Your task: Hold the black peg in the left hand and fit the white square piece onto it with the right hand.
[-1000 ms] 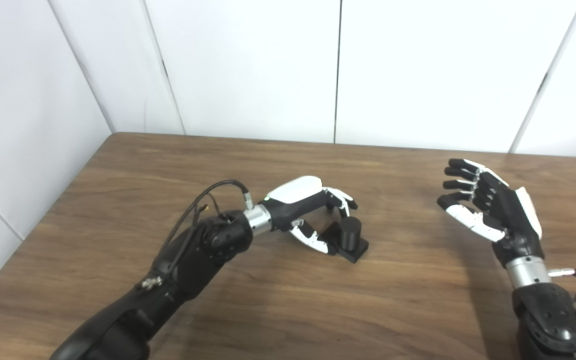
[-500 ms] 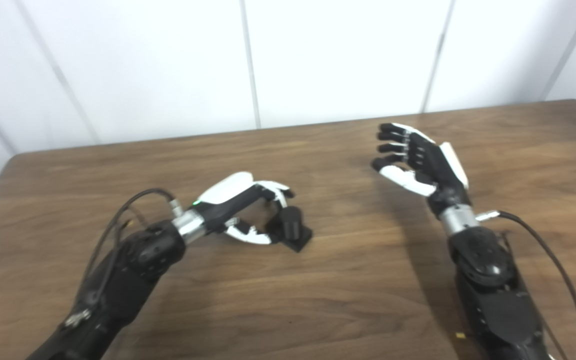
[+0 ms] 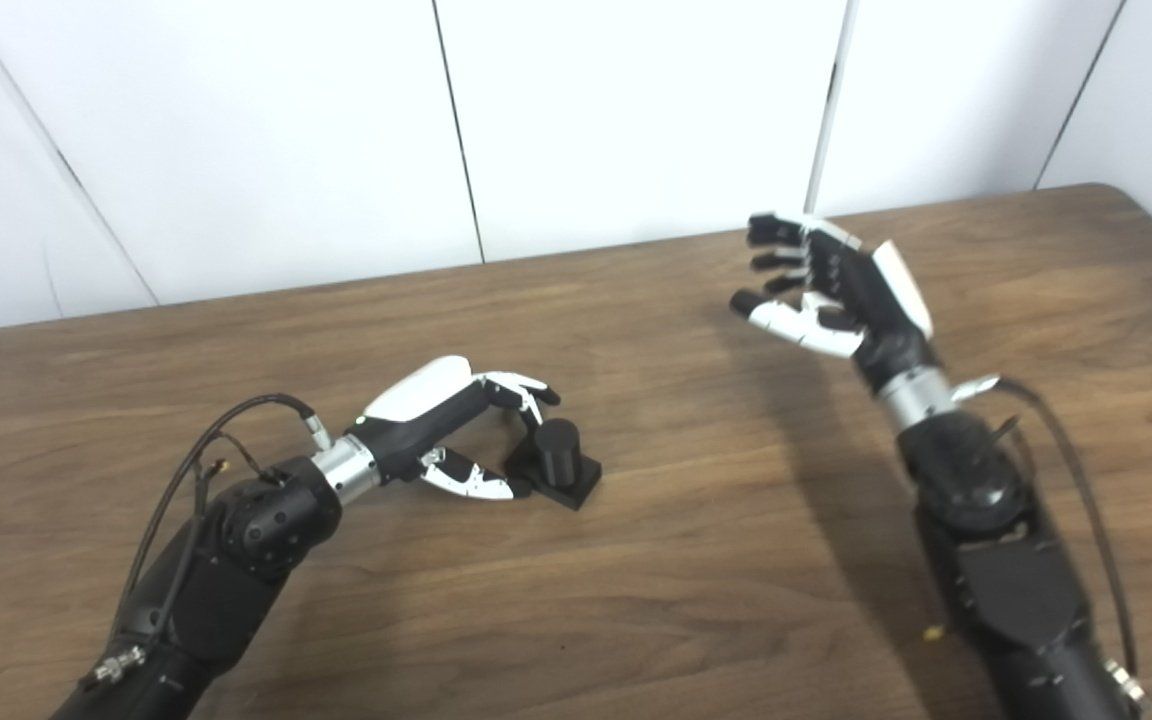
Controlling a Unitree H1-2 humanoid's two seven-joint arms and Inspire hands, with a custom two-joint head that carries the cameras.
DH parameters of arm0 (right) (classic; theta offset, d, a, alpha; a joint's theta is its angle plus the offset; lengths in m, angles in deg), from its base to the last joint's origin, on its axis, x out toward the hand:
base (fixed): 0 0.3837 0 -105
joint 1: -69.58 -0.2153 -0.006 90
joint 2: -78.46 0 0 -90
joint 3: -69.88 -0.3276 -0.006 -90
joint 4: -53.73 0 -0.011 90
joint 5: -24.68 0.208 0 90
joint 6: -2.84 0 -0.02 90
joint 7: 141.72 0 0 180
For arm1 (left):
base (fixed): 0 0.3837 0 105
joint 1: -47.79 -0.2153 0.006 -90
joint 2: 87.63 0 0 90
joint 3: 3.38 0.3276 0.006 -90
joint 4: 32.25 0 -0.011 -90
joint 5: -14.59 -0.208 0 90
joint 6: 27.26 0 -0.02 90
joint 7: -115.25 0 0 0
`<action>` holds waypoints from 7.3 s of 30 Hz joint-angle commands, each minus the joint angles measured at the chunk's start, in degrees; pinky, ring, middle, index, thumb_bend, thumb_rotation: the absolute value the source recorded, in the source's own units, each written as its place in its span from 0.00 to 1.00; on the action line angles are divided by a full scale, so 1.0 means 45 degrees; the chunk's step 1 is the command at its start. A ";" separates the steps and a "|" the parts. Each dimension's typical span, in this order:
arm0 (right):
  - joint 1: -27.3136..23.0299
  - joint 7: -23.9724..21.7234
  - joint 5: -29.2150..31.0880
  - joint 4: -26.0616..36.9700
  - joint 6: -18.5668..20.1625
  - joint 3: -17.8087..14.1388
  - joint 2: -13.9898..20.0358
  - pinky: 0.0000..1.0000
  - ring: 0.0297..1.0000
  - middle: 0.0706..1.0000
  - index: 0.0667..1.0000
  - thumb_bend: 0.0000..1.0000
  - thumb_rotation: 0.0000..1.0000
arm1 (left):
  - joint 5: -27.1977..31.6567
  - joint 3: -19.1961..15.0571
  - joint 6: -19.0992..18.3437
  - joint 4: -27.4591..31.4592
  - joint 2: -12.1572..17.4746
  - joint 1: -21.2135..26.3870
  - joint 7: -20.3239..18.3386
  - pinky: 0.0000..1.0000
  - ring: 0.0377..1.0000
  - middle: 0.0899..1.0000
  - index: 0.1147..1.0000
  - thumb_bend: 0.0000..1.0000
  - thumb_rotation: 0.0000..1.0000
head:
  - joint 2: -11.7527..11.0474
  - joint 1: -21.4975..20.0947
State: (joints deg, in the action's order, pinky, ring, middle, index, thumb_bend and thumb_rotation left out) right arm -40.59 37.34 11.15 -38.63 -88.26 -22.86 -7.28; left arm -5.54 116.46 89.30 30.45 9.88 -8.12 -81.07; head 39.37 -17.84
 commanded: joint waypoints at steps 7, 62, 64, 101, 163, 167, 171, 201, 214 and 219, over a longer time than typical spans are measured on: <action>-0.1291 -0.0260 -0.2005 0.0426 -0.0132 0.0215 0.2125 0.57 0.67 0.72 0.72 0.70 0.29 | -0.0098 0.0636 0.0073 -0.0406 0.0100 -0.0338 -0.1019 0.75 0.85 0.81 0.43 0.52 0.07 | -0.0160 -0.0095; -0.5603 -0.4871 -0.5439 -0.6902 0.0404 0.4900 0.4407 0.88 0.94 0.93 0.79 0.87 0.30 | -0.0140 0.1319 0.0079 -0.0707 0.0393 -0.0378 -0.0157 0.75 0.85 0.82 0.43 0.52 0.07 | -0.0428 0.0473; -0.5555 -0.4649 -0.5490 -0.7033 0.0283 0.4964 0.4369 0.89 0.93 0.92 0.78 0.87 0.31 | -0.0109 0.1337 0.0079 -0.0719 0.0405 -0.0376 -0.0139 0.74 0.85 0.81 0.43 0.52 0.07 | -0.0425 0.0473; -0.5846 -0.2161 -0.5830 -0.9062 -0.0578 0.5697 0.3311 0.77 0.86 0.84 0.61 0.72 0.32 | -0.0115 0.1272 0.0074 -0.0680 0.0277 -0.0344 -0.0314 0.74 0.85 0.82 0.43 0.52 0.08 | -0.0259 0.1154; -0.5767 -0.2314 -0.6026 -0.7419 -0.1071 0.6100 0.3578 0.86 0.86 0.82 0.45 0.52 0.15 | -0.0096 0.1299 0.0078 -0.0710 0.0374 -0.0285 -0.0250 0.74 0.84 0.81 0.43 0.52 0.07 | -0.0042 0.1301; -0.5682 -0.2627 -0.6001 -0.6755 -0.0942 0.5918 0.3747 0.86 0.87 0.83 0.45 0.52 0.15 | -0.0066 0.1322 0.0078 -0.0818 0.0337 -0.0209 -0.0276 0.74 0.85 0.81 0.43 0.52 0.08 | -0.0060 0.1320; -0.5614 -0.2576 -0.6048 -0.6465 -0.1125 0.5778 0.3834 0.85 0.86 0.82 0.45 0.52 0.15 | -0.0101 0.1373 0.0078 -0.0858 0.0326 -0.0174 -0.0212 0.74 0.85 0.81 0.43 0.52 0.08 | -0.0065 0.1371; -0.5097 -0.3811 -0.5268 -0.2696 -0.1404 0.4782 0.3685 0.79 0.86 0.81 0.45 0.52 0.15 | -0.0035 0.1483 0.0078 -0.1071 0.0313 0.0016 -0.0200 0.73 0.84 0.81 0.43 0.52 0.07 | -0.0019 0.1547; -0.4847 -0.4798 -0.4693 -0.0442 -0.1125 0.4527 0.3077 0.75 0.83 0.81 0.45 0.52 0.15 | -0.0131 0.1455 0.0077 -0.1055 0.0277 0.0080 -0.0131 0.73 0.84 0.81 0.43 0.52 0.07 | 0.0010 0.1764; -0.4782 -0.5209 -0.4385 0.0094 -0.0976 0.4372 0.2792 0.75 0.84 0.81 0.45 0.52 0.15 | -0.0180 0.1440 0.0077 -0.1061 0.0235 0.0102 -0.0113 0.73 0.84 0.81 0.43 0.52 0.07 | 0.0032 0.1893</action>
State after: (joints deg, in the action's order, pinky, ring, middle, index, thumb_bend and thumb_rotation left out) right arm -59.41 13.63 -9.70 -40.25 -93.05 -1.77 5.32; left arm -3.90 120.78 90.86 27.71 11.14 -6.11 -77.79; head 39.46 -9.32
